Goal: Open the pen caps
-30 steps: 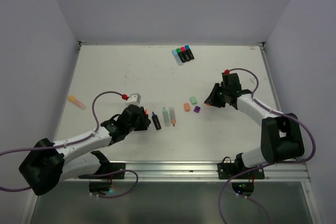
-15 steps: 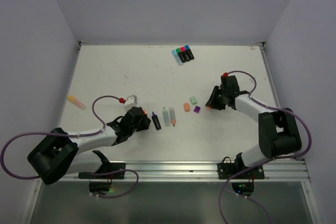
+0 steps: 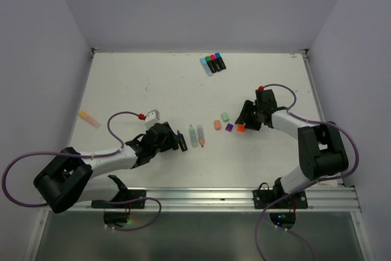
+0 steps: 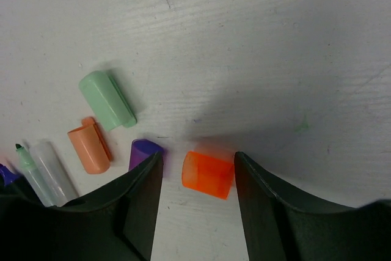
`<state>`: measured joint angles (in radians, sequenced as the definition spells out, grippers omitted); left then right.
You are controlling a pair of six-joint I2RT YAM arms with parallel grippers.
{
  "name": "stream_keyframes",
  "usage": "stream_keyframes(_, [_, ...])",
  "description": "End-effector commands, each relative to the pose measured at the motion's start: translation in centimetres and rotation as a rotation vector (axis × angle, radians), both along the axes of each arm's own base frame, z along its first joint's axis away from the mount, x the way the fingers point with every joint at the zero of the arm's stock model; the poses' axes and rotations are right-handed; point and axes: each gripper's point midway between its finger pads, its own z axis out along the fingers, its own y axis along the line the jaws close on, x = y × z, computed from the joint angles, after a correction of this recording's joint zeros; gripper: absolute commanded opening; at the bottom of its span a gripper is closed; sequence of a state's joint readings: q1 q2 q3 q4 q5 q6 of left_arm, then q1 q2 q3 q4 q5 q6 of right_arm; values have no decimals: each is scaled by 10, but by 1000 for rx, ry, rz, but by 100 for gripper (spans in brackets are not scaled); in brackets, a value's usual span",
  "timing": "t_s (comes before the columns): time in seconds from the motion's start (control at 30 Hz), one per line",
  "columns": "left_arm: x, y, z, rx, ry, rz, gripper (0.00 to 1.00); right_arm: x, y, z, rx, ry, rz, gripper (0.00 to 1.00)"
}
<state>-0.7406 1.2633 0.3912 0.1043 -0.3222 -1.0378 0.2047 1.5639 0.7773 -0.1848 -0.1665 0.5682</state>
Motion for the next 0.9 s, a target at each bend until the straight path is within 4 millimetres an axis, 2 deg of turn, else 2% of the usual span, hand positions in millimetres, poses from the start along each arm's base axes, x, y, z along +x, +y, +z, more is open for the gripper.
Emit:
stream_keyframes(0.0, [-8,18,-8,67,37,39,58,6,-3,16,-14,-65,-6,54])
stream_keyframes(0.03, [-13,24,-10,92,56,40,62,3,-6,17,-46,-62,-12,55])
stream_keyframes(0.13, [-11,28,2,99,38,57,69,-2,-5,35,-77,-88,-15,59])
stream_keyframes(0.2, [-4,30,19,96,3,82,73,-6,1,51,-87,-113,-12,61])
stream_keyframes(0.23, [-6,37,21,124,16,96,75,-18,17,66,-88,-140,38,61])
stream_keyframes(0.27, [2,38,38,121,-17,119,78,-19,21,76,-121,-174,41,63])
stream_keyframes(0.3, [4,41,45,141,-25,121,81,-37,42,82,-131,-180,119,66])
stream_keyframes(0.33, [3,56,45,188,4,149,83,-43,50,93,-128,-210,140,67])
stream_keyframes(0.37, [14,62,60,206,-17,185,84,-49,61,100,-125,-228,173,69])
stream_keyframes(0.4, [17,71,64,250,-13,186,86,-64,75,102,-141,-233,232,74])
stream_keyframes(0.43, [21,93,64,290,17,240,86,-69,81,104,-145,-240,258,75])
stream_keyframes(0.5, [34,116,77,340,19,283,87,-86,99,110,-134,-251,332,75])
stream_keyframes(0.53, [40,141,80,357,33,357,87,-91,103,112,-127,-253,352,75])
stream_keyframes(0.6, [50,164,92,358,17,417,87,-101,108,116,-114,-268,387,75])
stream_keyframes(0.63, [56,188,96,372,13,476,87,-108,115,118,-97,-272,423,75])
stream_keyframes(0.67, [60,199,98,383,11,491,87,-113,118,122,-85,-285,452,75])
stream_keyframes(0.7, [63,209,99,375,14,525,87,-115,119,123,-78,-287,468,75])
stream_keyframes(0.73, [66,231,100,384,21,575,87,-120,122,126,-63,-289,495,75])
stream_keyframes(0.8, [73,251,97,414,49,608,87,-124,122,130,-59,-311,528,75])
stream_keyframes(0.83, [76,272,97,414,50,660,86,-125,123,132,-53,-318,540,75])
stream_keyframes(0.87, [81,279,91,410,70,663,86,-127,123,131,-51,-321,566,75])
